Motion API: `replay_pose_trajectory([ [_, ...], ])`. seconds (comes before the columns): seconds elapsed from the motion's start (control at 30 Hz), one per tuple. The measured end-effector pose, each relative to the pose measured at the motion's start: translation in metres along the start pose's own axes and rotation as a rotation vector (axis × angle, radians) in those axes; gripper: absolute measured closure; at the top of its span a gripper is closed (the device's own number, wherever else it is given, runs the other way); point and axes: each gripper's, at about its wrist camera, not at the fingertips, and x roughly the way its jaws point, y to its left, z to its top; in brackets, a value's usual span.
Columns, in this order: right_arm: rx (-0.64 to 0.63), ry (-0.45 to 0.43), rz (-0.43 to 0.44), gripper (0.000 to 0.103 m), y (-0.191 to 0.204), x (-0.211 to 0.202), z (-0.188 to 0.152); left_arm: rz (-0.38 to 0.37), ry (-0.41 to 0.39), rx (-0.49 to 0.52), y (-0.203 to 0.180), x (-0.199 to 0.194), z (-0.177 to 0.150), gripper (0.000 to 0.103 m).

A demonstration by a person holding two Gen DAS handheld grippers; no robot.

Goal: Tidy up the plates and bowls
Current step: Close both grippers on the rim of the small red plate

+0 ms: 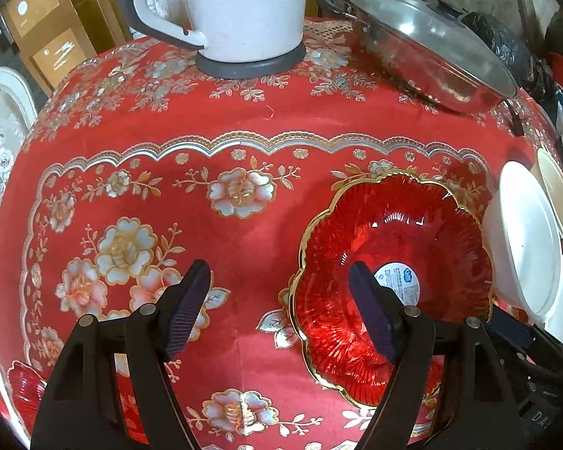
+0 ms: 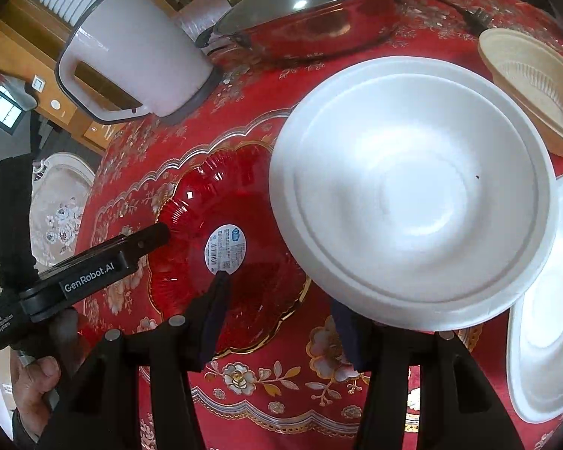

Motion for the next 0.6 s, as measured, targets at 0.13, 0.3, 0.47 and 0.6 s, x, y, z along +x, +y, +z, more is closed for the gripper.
replay_pose_trajectory([
  [0.13, -0.003, 0.005, -0.004, 0.05, 0.001, 0.003, 0.001, 0.02, -0.002, 0.006, 0.0, 0.002, 0.002, 0.026],
  [0.3, -0.009, -0.002, -0.014, 0.05, 0.002, 0.004, 0.001, 0.019, 0.007, 0.003, -0.001, 0.007, 0.004, 0.026],
  [0.47, -0.009, -0.006, -0.022, 0.05, 0.0, 0.005, 0.003, 0.067, 0.005, 0.012, -0.002, 0.009, 0.004, 0.026],
  [0.6, -0.012, -0.022, -0.046, 0.05, -0.001, 0.004, 0.003, 0.041, 0.028, -0.011, 0.001, 0.015, 0.005, 0.026],
])
